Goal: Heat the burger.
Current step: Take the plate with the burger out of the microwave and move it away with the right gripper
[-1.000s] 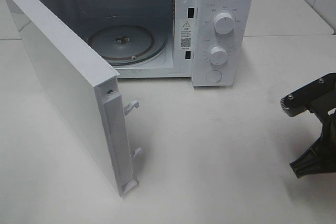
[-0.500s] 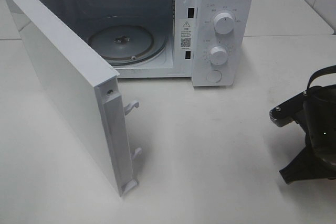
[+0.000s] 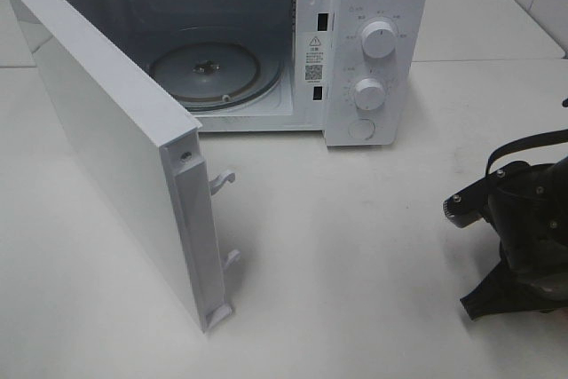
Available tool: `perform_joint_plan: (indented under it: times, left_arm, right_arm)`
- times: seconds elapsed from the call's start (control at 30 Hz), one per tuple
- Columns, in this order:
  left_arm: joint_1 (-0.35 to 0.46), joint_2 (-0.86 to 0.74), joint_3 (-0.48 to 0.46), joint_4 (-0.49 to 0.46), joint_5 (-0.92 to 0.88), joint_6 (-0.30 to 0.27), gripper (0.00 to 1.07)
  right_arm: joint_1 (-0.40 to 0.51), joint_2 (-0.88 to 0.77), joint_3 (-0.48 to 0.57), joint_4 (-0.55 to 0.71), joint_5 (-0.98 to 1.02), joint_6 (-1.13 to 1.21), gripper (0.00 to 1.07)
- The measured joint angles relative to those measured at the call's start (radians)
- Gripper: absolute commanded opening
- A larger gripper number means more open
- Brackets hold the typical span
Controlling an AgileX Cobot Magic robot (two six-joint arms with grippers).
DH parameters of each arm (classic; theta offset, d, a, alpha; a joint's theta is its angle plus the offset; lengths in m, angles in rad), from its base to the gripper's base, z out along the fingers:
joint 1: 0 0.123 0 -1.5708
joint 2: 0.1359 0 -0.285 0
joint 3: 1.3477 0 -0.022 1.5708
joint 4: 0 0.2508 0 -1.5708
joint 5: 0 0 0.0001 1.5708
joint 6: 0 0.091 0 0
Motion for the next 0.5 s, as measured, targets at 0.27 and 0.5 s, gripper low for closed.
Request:
perform_joint_plan:
  times: [0.27,0.5]
  left_arm:
    - [0.000,0.000,0.000,0.000,0.000,0.000,1.00]
    - [0.000,0.000,0.000,0.000,0.000,0.000,1.00]
  right_arm:
    - [0.000,0.059,-0.004,-0.025,0.017,0.061,0.08]
    - [0.000,0.031,-0.004,-0.017,0.023,0.055,0.33]
